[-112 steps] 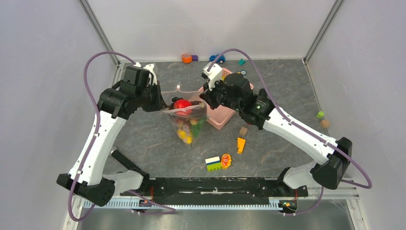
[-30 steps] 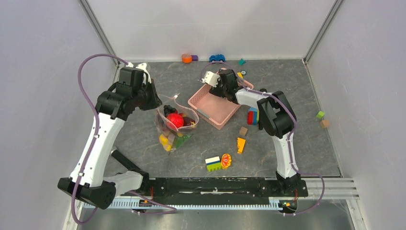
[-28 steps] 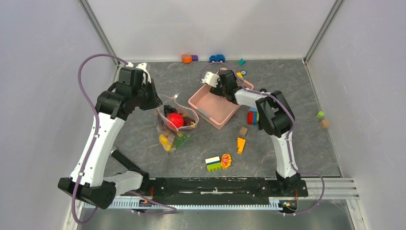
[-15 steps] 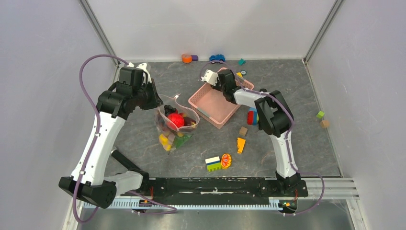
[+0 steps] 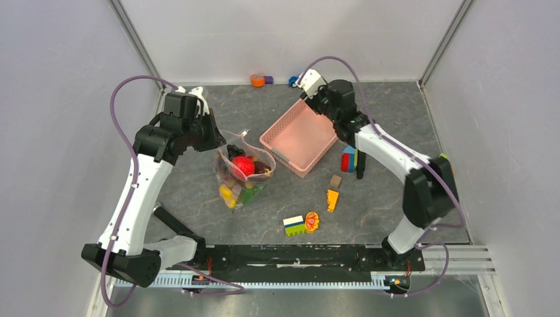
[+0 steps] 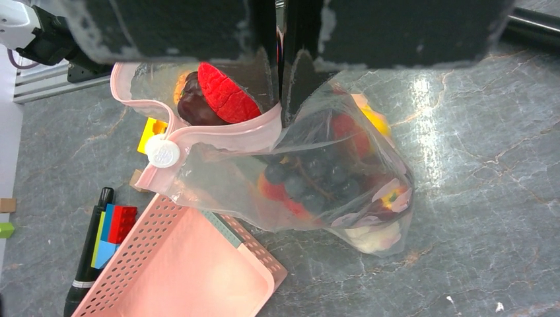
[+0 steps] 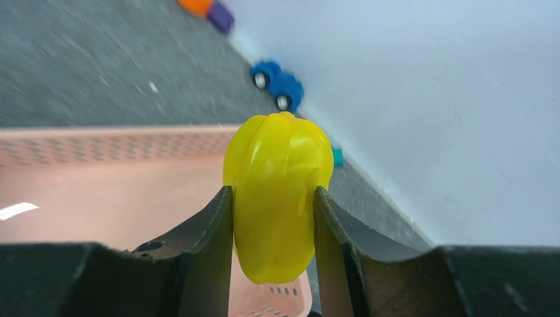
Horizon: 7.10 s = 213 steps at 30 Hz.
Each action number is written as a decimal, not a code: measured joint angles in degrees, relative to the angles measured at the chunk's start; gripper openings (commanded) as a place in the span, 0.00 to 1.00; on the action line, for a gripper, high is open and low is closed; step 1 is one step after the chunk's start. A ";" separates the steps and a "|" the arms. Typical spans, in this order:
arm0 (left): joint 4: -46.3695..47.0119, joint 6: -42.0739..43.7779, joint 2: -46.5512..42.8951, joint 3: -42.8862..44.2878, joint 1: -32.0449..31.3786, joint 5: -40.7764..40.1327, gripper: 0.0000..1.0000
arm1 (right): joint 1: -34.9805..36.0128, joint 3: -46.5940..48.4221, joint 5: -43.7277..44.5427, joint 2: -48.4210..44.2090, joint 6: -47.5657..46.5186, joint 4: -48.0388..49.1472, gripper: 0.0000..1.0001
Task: Place the food in the zip-top bag and seal the zipper
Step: Pick up the fake fruit from the bin, then place the fake fruit in the zipper food storage bag, then adjust the zipper food storage bag at the center of the board.
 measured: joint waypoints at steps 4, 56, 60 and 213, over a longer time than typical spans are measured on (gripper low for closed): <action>0.48 -0.02 -0.13 -0.42 0.00 0.70 0.02 | 0.09 -4.94 -9.84 -10.56 5.92 2.34 0.25; 1.33 0.09 -1.38 -2.16 0.63 9.18 0.02 | 33.03 -8.20 -0.57 -10.49 9.84 4.13 0.32; 1.92 0.11 -1.38 -2.49 0.70 10.51 0.02 | 34.42 -7.54 6.23 -8.87 7.13 3.06 0.39; 16.48 14.58 -32.39 -23.65 -2.38 18.67 0.96 | 13.18 19.78 -58.84 2.97 -11.21 -26.40 0.00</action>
